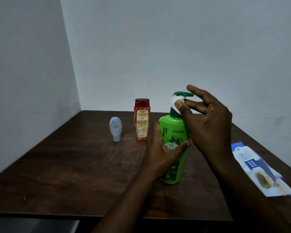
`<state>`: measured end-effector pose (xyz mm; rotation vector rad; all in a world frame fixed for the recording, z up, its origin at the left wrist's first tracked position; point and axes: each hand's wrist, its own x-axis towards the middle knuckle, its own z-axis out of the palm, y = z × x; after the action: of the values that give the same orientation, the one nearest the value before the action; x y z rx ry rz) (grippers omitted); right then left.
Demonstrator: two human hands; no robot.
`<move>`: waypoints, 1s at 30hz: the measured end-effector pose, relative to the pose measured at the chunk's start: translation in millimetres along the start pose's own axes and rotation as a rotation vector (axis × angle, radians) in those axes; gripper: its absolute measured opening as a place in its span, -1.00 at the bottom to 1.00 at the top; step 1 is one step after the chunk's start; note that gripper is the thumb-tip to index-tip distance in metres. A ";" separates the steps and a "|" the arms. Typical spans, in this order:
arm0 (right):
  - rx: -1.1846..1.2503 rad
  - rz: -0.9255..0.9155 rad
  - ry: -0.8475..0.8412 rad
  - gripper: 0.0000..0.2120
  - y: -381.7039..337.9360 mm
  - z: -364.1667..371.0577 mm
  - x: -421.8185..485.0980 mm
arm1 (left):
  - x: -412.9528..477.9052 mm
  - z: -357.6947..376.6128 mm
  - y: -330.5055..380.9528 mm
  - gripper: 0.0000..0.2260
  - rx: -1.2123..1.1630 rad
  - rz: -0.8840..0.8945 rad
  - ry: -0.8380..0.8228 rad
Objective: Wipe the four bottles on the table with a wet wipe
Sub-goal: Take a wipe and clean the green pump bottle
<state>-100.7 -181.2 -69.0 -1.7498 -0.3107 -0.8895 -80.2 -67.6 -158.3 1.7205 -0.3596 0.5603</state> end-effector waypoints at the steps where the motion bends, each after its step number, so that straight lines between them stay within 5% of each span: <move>1: 0.029 0.011 0.010 -0.61 1.3 -0.7 -1.5 | 0.3 -0.1 0.5 -0.36 -0.007 0.006 0.005; 9: 0.381 0.219 0.081 -0.56 19.0 -18.3 0.8 | -1.1 -1.8 0.4 -0.39 -0.015 -0.008 0.001; 13: 0.590 0.156 0.107 -0.66 10.0 -19.6 7.2 | 0.4 -0.7 -0.7 -0.37 0.008 -0.006 0.008; 21: 0.583 0.027 0.064 -0.72 1.5 -5.6 2.1 | -0.9 -1.6 -0.5 -0.39 0.000 0.007 0.014; 30: 0.710 0.190 0.201 -0.70 -6.3 2.3 -8.4 | 0.4 -1.6 -1.7 -0.38 -0.015 0.010 0.009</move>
<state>-109.3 -175.0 -70.7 -1.0072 -0.2769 -0.6935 -79.3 -65.6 -159.2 1.7026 -0.3659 0.5713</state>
